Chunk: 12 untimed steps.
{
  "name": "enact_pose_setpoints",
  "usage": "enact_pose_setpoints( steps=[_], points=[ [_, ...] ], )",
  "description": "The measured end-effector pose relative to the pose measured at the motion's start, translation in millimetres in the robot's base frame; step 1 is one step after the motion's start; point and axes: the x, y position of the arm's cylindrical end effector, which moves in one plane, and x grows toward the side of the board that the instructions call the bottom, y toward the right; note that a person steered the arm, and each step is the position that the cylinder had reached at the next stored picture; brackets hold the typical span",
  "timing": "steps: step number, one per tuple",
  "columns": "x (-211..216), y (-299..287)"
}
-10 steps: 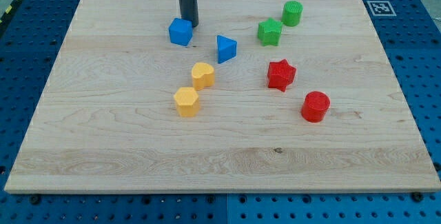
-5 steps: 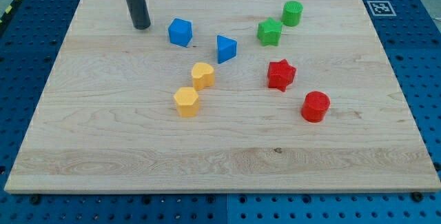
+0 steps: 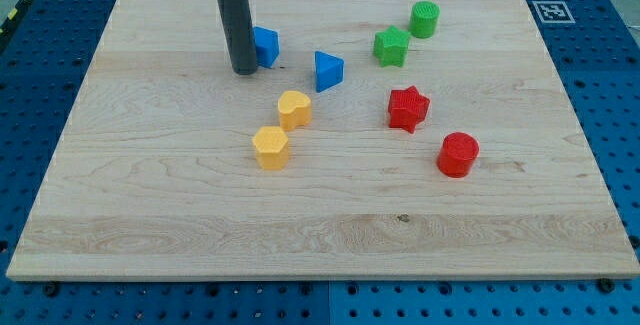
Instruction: Move the yellow blocks towards the center
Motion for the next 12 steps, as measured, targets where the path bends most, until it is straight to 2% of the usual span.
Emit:
enact_pose_setpoints(
  steps=[4,7,9,11,12],
  points=[
    [-10,-4],
    [-10,-39],
    [0,-122],
    [-1,-121],
    [5,-77]
  ],
)
